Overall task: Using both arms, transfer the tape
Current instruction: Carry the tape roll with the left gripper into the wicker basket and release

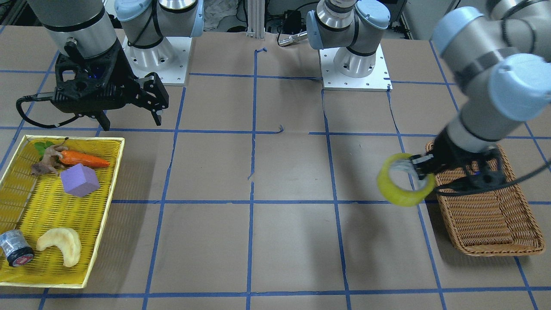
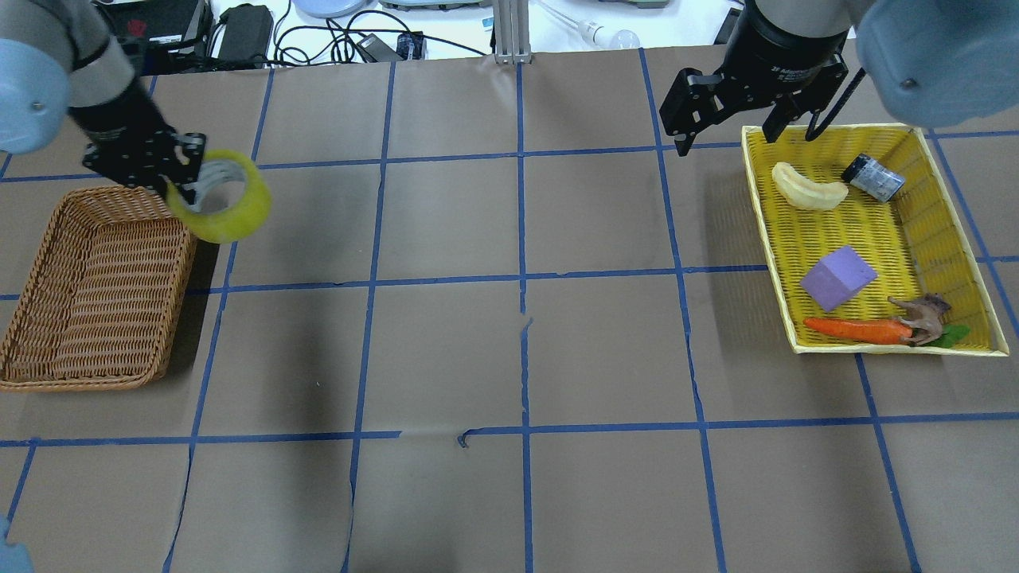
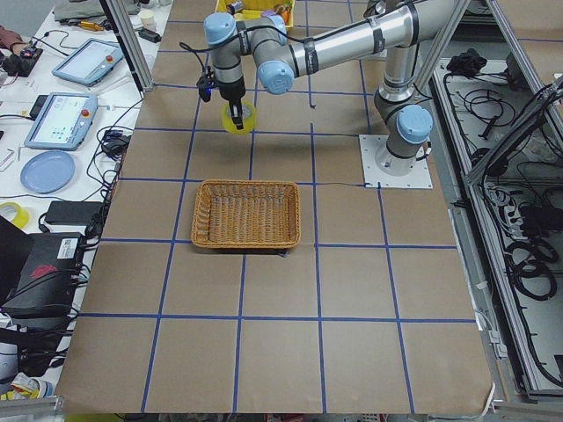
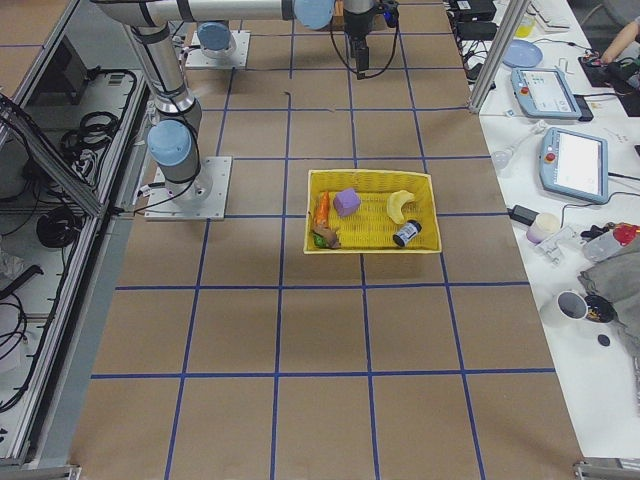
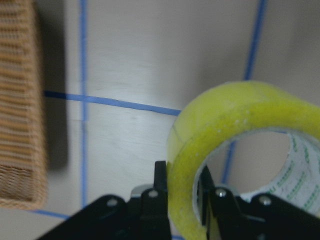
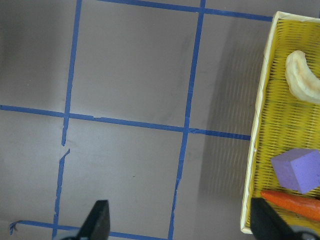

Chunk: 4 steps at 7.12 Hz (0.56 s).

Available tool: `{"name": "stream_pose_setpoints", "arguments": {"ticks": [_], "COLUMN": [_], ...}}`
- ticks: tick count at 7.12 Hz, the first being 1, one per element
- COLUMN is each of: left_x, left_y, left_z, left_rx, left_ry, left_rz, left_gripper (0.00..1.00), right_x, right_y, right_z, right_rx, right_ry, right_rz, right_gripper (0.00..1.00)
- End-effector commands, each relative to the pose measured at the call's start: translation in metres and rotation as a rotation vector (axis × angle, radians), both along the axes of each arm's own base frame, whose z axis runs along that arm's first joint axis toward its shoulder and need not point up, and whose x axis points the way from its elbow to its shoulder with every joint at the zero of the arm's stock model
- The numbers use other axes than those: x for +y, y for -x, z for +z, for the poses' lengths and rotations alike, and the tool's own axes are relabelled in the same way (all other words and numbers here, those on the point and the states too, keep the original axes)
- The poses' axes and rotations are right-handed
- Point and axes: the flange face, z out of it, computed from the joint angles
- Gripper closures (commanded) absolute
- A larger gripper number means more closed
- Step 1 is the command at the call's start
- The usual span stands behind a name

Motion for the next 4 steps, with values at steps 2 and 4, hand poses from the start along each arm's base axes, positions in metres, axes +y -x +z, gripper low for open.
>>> {"name": "stream_pose_setpoints", "arguments": {"ticks": [2, 4], "left_x": [0.033, 0.024], "left_y": [-0.182, -0.202], "left_z": [-0.052, -0.102], "left_rx": [0.005, 0.033], "left_ry": [-0.062, -0.091], "left_rz": [-0.006, -0.002], "left_gripper": [1.00, 1.00], "right_x": [-0.002, 0.000], "right_y": [0.003, 0.002], "right_z": [-0.002, -0.008], "right_rx": [0.012, 0.010], "right_ry": [0.002, -0.042], "right_rz": [-0.005, 0.000], "right_gripper": [0.00, 0.00]}}
